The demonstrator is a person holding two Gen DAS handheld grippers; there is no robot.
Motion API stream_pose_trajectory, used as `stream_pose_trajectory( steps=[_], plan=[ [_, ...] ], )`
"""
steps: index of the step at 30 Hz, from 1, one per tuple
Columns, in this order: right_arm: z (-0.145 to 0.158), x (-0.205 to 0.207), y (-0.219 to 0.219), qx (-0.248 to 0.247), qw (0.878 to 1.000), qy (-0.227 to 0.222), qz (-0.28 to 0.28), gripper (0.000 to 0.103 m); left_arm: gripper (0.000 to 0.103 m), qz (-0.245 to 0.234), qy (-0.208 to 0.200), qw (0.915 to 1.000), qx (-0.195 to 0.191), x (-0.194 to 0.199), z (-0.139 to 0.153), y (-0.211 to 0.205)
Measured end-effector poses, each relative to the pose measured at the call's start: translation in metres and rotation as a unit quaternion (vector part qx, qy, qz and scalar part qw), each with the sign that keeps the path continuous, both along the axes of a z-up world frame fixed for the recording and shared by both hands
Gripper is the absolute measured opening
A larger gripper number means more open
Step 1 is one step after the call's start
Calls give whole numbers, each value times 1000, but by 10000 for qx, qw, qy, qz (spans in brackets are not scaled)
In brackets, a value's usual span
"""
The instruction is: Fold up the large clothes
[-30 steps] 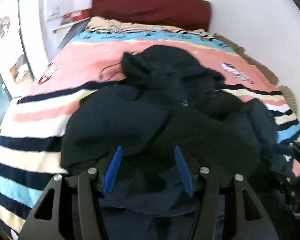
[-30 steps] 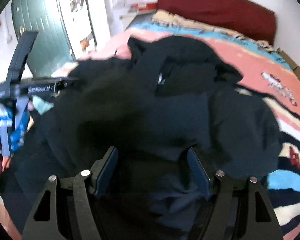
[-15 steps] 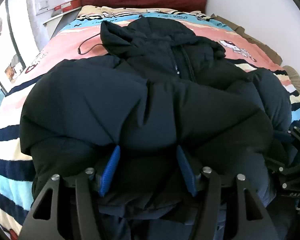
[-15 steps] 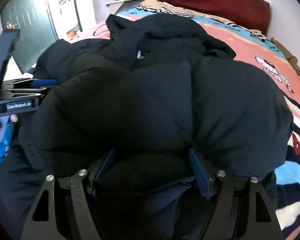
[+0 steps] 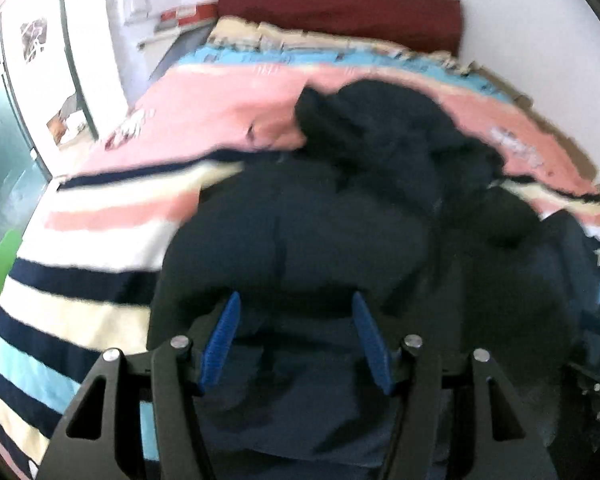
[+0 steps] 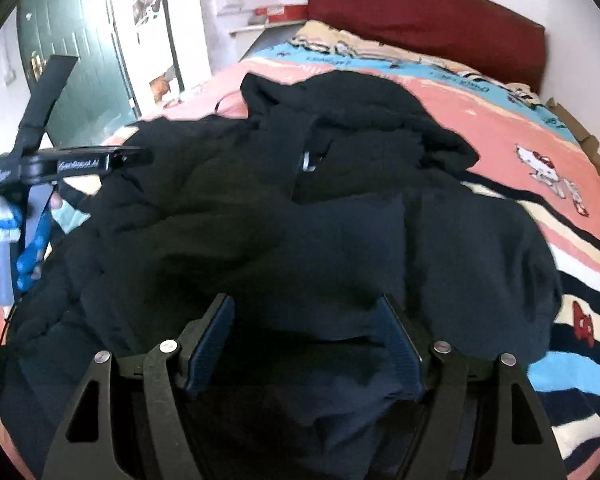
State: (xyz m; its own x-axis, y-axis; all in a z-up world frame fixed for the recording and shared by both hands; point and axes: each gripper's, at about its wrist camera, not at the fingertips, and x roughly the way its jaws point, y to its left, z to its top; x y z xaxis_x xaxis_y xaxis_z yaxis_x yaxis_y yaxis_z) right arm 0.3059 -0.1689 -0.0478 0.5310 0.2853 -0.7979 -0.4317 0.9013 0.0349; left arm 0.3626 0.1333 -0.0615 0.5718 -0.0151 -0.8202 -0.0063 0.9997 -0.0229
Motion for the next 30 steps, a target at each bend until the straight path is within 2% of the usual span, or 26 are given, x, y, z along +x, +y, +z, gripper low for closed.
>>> stream_pose_trajectory(
  steps=[2, 5, 9, 12, 17, 23, 30],
  plan=[
    [-16, 3, 1, -139, 9998, 141, 19, 72, 57, -149, 133, 9998, -63, -4, -22, -2],
    [-35, 6, 0, -167, 9993, 325, 41, 72, 58, -85, 68, 9996, -272, -7, -32, -2],
    [-46, 9, 6, -371, 9988, 306, 16, 72, 58, -61, 78, 9999, -59, -5, -33, -9],
    [-43, 9, 4, -380, 9984, 408, -1, 72, 58, 80, 82, 9999, 6, -16, -19, -11],
    [-17, -16, -6, -413, 9987, 304, -71, 72, 58, 134, -228, 9995, -168, -59, 19, 0],
    [22, -68, -46, -90, 9988, 21, -486, 73, 58, 216, -469, 9983, -278, -124, 57, 14],
    [60, -135, -112, 79, 9945, -258, -1009, 76, 58, 301, -504, 9975, -400, -194, 77, 44]
  ],
)
